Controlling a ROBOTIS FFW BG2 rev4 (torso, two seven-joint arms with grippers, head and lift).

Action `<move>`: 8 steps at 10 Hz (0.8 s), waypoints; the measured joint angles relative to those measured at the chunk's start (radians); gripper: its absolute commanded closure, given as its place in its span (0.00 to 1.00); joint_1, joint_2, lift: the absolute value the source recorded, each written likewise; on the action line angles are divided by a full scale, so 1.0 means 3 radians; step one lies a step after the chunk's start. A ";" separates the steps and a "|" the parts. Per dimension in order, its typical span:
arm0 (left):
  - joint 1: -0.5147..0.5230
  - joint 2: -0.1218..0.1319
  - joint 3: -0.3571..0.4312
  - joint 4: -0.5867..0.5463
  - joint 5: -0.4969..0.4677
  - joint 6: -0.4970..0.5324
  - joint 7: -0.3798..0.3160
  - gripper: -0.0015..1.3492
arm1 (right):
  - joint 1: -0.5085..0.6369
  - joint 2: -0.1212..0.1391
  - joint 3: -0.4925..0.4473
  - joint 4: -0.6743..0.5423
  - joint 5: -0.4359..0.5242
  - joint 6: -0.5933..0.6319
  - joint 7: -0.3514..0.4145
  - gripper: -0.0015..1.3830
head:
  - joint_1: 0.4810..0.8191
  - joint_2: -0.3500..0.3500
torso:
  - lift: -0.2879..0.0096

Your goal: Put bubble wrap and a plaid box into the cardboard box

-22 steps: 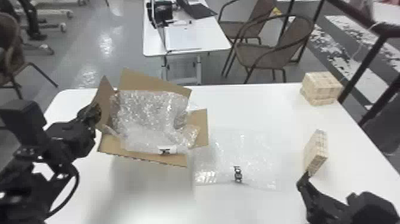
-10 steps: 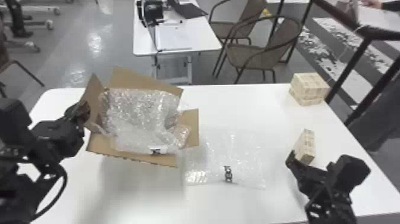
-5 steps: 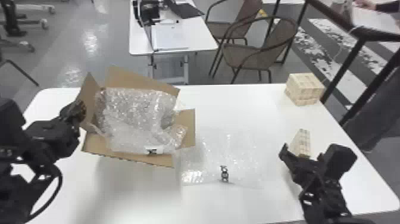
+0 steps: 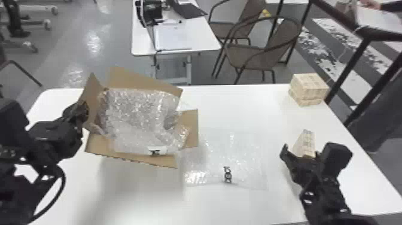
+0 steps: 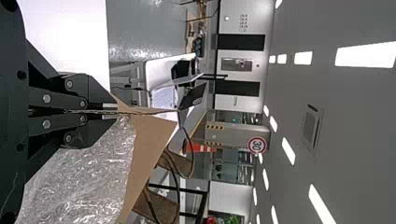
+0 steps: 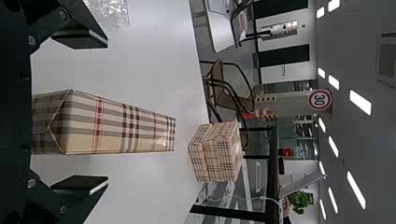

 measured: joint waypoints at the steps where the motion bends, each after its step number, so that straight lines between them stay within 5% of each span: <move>1: 0.0000 0.0000 -0.0002 0.0000 0.0000 0.0000 0.0000 0.91 | -0.0003 0.0007 0.0000 -0.0003 0.0003 0.0008 0.0010 0.48 | 0.63 0.40 | 0.60; 5: 0.0000 0.0000 -0.0005 0.0005 -0.0002 0.0000 0.0000 0.91 | 0.0031 0.0021 0.0000 -0.0068 -0.0002 0.0016 0.0037 0.50 | 0.63 0.41 | 0.60; 8: 0.0005 0.0000 -0.0004 0.0005 -0.0010 0.0000 0.0000 0.91 | 0.0108 0.0086 0.0000 -0.0187 -0.0015 0.0008 0.0037 0.64 | 0.63 0.42 | 0.60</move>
